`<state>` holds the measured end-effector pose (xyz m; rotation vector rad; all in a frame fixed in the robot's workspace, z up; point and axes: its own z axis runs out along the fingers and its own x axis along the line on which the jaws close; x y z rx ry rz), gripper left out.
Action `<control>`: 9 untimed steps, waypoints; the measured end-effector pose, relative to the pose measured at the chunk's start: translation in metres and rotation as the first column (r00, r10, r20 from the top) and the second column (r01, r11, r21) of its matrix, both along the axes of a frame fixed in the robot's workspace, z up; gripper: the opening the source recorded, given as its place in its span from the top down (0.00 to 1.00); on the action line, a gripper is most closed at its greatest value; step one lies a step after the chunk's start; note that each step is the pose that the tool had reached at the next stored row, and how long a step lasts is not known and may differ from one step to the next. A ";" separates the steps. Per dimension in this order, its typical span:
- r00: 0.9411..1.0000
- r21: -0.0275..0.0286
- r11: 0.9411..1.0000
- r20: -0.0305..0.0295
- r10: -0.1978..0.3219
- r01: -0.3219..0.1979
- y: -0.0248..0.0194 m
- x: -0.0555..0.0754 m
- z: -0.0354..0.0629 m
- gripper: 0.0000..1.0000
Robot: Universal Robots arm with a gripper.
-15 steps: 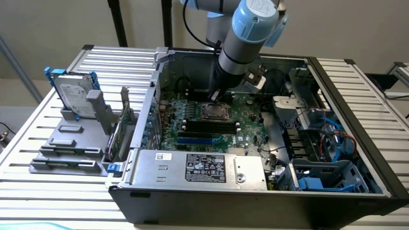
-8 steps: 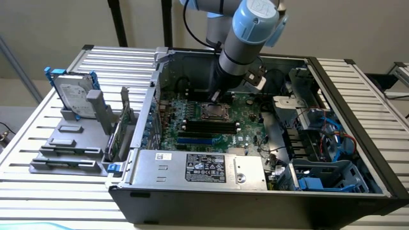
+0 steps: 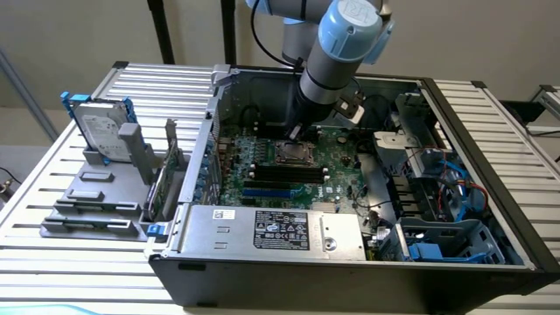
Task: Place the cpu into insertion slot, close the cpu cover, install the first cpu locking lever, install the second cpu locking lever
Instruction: 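Install the first cpu locking lever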
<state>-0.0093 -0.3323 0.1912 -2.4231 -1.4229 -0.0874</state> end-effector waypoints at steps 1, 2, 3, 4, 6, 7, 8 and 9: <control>1.000 0.002 1.000 0.000 0.001 -0.001 0.0000 0.000 0.0000 0.89; 1.000 0.004 1.000 0.000 0.001 -0.001 0.0000 0.000 -0.0001 0.89; 1.000 0.006 1.000 0.000 0.002 -0.002 0.0000 0.000 -0.0001 0.89; 1.000 0.008 1.000 0.000 0.003 -0.003 0.0000 0.000 -0.0001 0.89; 1.000 0.013 1.000 0.000 0.006 -0.006 0.0000 0.000 -0.0001 0.89; 1.000 0.014 1.000 0.000 0.007 -0.007 0.0001 0.000 -0.0003 0.89; 1.000 0.015 1.000 0.000 0.008 -0.008 0.0001 0.000 -0.0003 0.89; 1.000 0.016 1.000 0.000 0.009 -0.009 0.0001 0.000 -0.0003 0.89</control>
